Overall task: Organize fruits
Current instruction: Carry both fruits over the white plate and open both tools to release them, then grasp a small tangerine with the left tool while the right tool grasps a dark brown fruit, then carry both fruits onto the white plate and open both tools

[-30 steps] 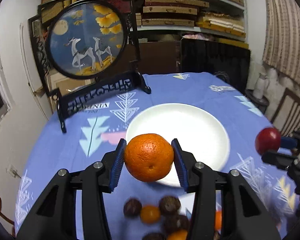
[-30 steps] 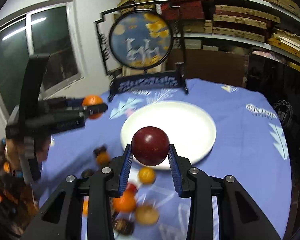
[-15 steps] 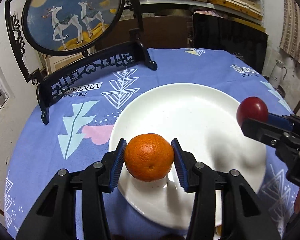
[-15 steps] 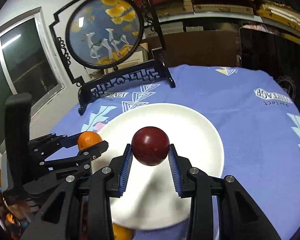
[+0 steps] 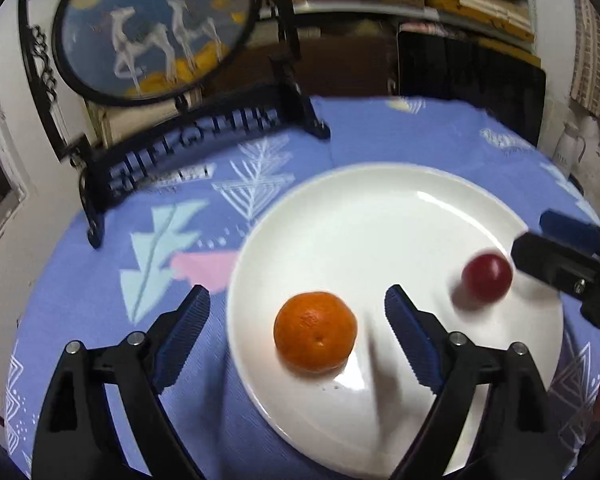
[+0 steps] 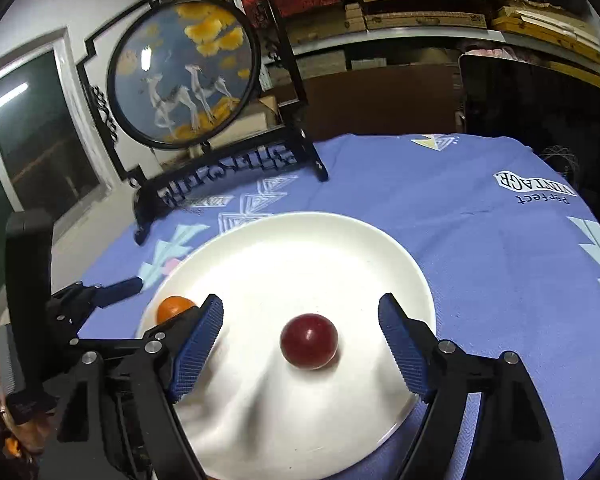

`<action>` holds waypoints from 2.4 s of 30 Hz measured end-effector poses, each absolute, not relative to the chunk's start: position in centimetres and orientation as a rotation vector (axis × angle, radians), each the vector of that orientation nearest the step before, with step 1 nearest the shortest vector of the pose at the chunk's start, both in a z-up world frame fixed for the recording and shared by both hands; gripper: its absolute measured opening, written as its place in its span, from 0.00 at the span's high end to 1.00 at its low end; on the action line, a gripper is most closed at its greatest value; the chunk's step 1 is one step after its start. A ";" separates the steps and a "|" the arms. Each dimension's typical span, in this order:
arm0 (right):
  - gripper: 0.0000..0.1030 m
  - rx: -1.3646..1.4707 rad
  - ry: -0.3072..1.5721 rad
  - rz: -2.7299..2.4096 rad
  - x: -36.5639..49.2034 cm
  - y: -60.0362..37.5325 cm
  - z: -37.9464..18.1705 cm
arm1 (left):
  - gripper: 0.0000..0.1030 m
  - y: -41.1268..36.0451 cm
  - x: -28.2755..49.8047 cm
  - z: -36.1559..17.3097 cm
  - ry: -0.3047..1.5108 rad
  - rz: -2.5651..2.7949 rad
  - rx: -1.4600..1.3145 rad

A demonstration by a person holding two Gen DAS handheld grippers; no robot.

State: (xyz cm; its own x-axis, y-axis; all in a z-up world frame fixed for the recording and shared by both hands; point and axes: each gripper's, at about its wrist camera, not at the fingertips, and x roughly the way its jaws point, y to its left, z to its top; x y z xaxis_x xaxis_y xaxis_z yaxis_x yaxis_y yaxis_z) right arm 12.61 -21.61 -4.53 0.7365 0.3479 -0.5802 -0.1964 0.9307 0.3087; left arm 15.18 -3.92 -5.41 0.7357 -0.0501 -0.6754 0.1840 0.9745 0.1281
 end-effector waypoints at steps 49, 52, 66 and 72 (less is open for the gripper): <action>0.59 -0.063 0.885 0.505 -10.5 -19.2 -7.3 | 0.65 -2.3 -7.4 -8.4 0.869 -0.555 0.312; 0.59 -0.055 0.876 0.523 -10.3 -19.0 -6.8 | 0.65 -1.2 -7.5 -6.6 0.820 -0.540 0.296; 0.59 -0.036 0.661 0.460 -3.7 -20.1 1.0 | 0.65 -0.1 2.2 0.8 0.665 -0.285 0.277; 0.59 0.039 0.584 0.441 1.6 -20.3 3.5 | 0.65 -2.2 7.6 1.8 0.642 -0.231 0.228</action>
State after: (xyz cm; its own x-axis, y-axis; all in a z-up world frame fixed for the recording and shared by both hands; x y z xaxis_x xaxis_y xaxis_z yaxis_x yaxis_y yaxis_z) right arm 1.59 -20.29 3.49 0.7442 0.4133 -0.5247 -0.3915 0.9064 0.1587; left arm 7.56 -2.23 1.83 0.7774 -0.1417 -0.6129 0.2815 0.9497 0.1375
